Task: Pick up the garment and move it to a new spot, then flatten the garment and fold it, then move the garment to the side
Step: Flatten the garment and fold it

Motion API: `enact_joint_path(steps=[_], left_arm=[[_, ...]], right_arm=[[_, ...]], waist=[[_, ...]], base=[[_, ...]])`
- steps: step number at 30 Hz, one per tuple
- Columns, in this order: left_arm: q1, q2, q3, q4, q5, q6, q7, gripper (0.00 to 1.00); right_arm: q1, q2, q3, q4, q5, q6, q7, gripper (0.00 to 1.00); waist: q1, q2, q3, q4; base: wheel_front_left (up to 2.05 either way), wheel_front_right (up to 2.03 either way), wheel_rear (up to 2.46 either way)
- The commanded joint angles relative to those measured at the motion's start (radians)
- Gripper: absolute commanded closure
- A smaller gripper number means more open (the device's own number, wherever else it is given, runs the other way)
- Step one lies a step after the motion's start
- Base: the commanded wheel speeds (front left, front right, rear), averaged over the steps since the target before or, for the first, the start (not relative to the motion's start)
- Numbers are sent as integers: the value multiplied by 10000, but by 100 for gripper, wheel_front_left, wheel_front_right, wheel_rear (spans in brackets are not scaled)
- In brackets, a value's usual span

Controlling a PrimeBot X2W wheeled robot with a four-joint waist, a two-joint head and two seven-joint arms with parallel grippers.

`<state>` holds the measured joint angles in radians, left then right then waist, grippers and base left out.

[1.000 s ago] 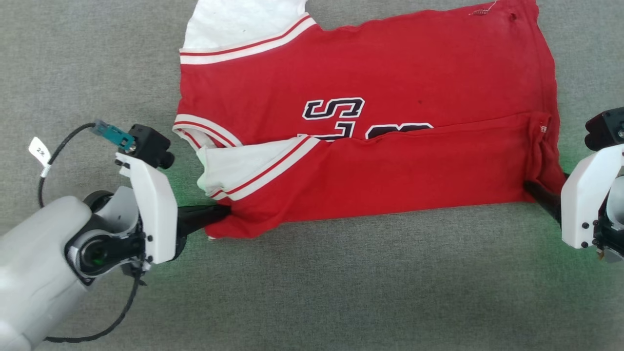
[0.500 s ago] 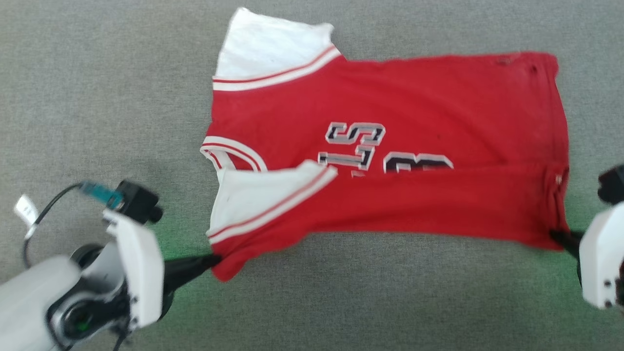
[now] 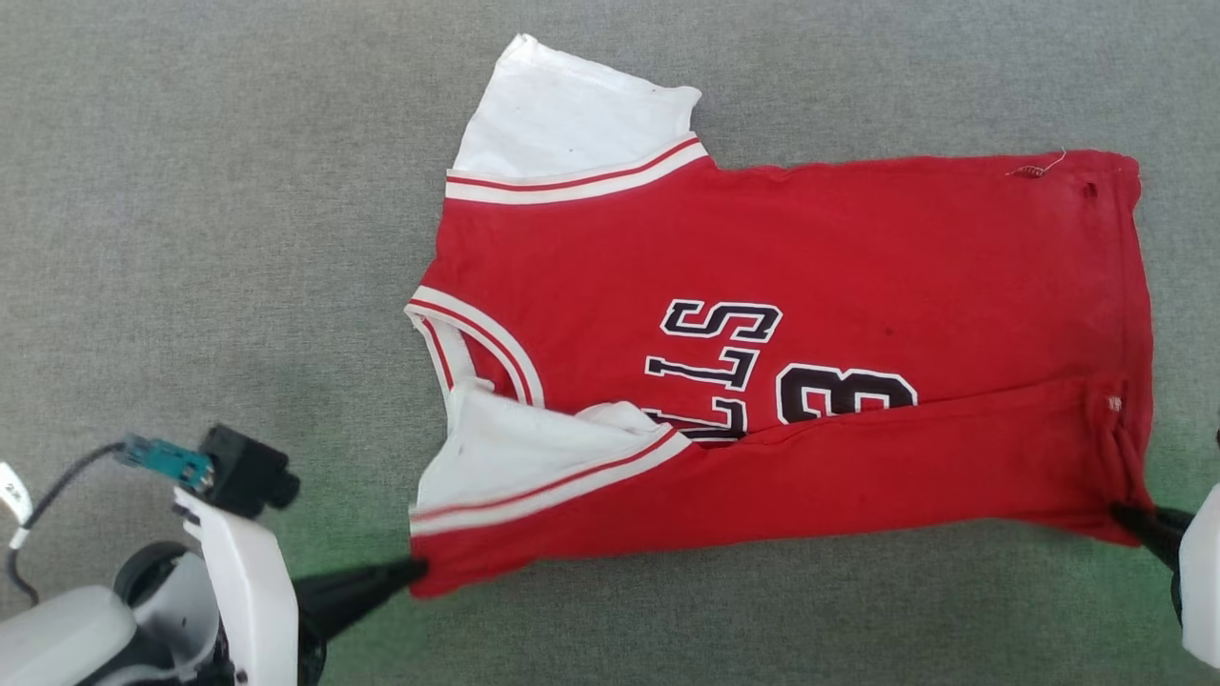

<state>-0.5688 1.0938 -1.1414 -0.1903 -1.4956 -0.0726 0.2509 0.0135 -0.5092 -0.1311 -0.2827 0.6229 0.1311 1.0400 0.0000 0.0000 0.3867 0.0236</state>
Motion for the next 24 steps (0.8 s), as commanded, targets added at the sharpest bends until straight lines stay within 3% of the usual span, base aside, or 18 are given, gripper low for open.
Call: enact_joint_path(steps=[1, 2, 3, 4, 5, 11, 14, 15, 20, 24], left_arm=[[-81, -119, 156, 89, 42, 133, -253, 95], [-103, -136, 146, 104, 102, 131, -259, 87], [-157, -123, 179, 114, 173, 98, -309, 73], [-219, -92, 259, 164, 196, 107, -386, 6], [-283, -26, 320, 194, 280, 135, -436, 0], [-832, 254, 1083, 399, 481, 458, -1236, 0], [-1250, 137, 1570, 843, 919, 514, -2031, 0], [-1250, 137, 1570, 843, 919, 514, -2031, 0], [-1888, -261, 2252, 2288, 1269, 685, -3147, 0], [-2613, -585, 2545, 3639, 1536, 568, -3275, 0]], right_arm=[[-40, 139, -90, -47, -216, -9, -250, 41], [-74, 192, -83, -63, -290, -9, -347, 0], [-133, 260, -132, -96, -338, -9, -485, 0], [-190, 333, -230, -124, -413, -9, -632, 0], [-244, 407, -303, -184, -495, -9, -799, 0], [-869, 1217, -755, -727, -1263, -7, -2947, 0], [-1299, 1681, -325, -666, -1771, -7, -4681, 0], [-1299, 1681, -325, -666, -1771, -7, -4681, 0], [-1918, 2469, 684, 149, -2389, -7, -7669, 0], [-2158, 2926, 1264, 914, -2627, -7, -9294, 0]], waist=[[0, 0, -18, -8], [0, 0, -32, -22], [0, 0, -51, -43], [0, 0, -70, -65], [0, 0, -88, -106], [0, 0, -130, -575], [0, 0, -74, -1029], [0, 0, -74, -1029], [0, 0, 68, -2006], [0, 0, 232, -2766]], base=[[0, 0, 0], [0, 0, 0], [0, 0, 0], [0, 0, 0], [0, 0, 0], [0, 0, 0], [0, 0, 0], [0, 0, 0], [0, 0, 0], [0, 0, 0]])
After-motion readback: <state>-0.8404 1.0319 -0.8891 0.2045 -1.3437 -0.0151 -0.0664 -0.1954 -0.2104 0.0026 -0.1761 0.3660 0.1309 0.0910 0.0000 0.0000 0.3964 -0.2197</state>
